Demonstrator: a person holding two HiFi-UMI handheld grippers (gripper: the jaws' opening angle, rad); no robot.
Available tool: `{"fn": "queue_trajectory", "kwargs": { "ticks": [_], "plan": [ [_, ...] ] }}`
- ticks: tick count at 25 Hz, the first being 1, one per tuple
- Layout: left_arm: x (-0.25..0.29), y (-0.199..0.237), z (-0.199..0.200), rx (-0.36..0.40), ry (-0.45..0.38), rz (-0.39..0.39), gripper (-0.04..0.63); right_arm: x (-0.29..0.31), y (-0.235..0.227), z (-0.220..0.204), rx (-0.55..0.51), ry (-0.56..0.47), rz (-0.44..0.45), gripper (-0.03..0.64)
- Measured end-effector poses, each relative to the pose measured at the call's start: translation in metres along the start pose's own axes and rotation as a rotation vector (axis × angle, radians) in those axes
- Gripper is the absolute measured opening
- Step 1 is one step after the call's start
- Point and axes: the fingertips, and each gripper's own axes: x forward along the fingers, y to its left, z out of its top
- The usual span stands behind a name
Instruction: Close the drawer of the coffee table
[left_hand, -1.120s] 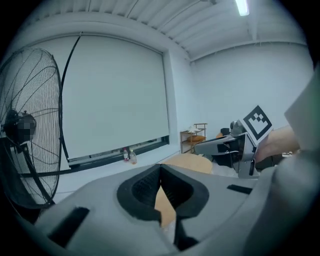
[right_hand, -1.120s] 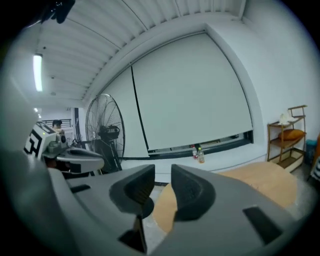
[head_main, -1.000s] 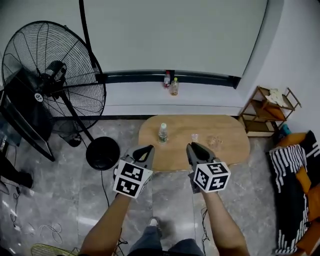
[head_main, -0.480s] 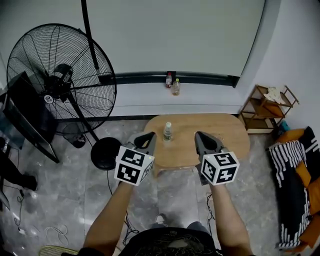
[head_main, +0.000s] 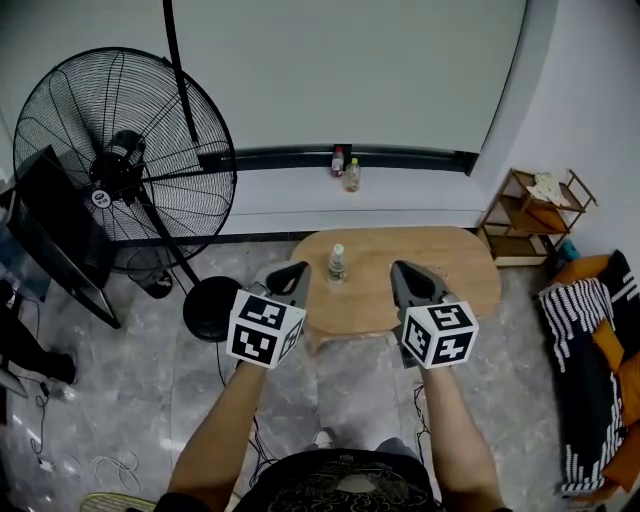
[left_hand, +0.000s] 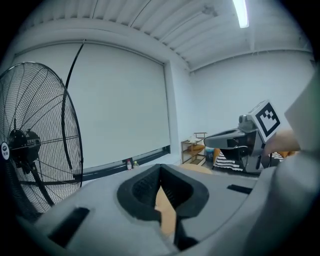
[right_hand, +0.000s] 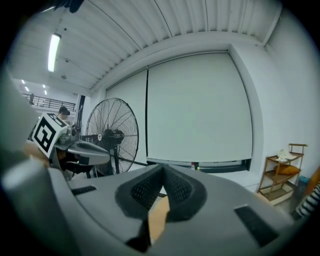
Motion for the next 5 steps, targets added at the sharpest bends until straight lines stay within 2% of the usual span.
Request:
{"fn": "queue_trajectory", "kwargs": {
  "ticks": [5],
  "plan": [
    [0.0, 0.0022, 0.0043, 0.017, -0.011, 0.0, 0.0, 0.0032, 0.0062, -0.001, 0.01, 0.004, 0.009, 0.004]
  ]
}}
